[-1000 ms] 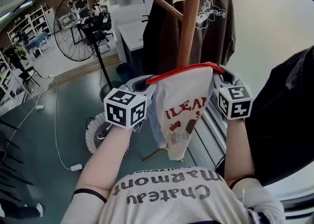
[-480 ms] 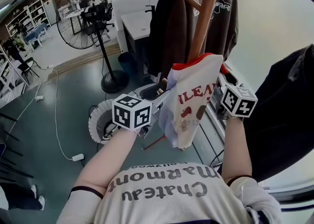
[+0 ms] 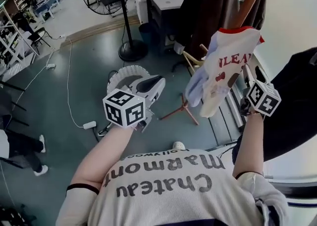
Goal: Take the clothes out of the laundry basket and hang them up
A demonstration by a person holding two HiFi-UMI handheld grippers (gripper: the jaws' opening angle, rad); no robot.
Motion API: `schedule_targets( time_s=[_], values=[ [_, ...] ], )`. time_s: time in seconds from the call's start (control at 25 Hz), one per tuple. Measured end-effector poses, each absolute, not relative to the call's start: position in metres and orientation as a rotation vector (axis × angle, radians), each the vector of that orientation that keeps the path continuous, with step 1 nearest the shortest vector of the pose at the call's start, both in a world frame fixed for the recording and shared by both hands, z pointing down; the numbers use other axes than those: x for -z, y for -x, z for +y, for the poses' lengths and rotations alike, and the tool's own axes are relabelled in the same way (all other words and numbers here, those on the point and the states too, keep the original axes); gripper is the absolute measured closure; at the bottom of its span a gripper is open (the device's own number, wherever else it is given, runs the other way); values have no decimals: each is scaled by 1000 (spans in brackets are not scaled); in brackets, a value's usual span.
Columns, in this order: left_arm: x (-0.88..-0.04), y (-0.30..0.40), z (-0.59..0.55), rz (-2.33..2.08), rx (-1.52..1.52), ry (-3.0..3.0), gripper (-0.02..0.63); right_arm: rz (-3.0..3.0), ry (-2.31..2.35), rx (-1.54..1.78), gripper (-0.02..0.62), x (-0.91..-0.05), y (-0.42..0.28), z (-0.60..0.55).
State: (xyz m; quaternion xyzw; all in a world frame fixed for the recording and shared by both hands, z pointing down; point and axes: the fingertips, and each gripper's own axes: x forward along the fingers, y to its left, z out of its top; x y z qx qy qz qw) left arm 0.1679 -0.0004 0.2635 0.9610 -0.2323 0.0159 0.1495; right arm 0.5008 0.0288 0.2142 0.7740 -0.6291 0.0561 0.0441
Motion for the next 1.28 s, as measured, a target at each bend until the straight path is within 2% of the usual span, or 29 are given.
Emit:
schedule_targets(
  time_s=[0.24, 0.48, 0.72, 0.96, 1.28],
  values=[
    [-305, -71, 6, -859, -65, -2644, 595, -2207, -2125, -230, 371, -262, -361, 18],
    [-341, 18, 2, -1099, -9, -2466, 598, -2385, -1773, -482, 522, -334, -217, -16],
    [-370, 76, -20, -1287, -36, -2371, 598, -2484, -1437, -480, 548, -372, -107, -56],
    [-375, 108, -78, -1400, -49, -2328, 598, -2534, -1263, -455, 548, -388, -57, -127],
    [-408, 112, -194, -1468, -44, -2226, 598, -2518, -1138, -512, 548, -415, -45, -247]
  ],
)
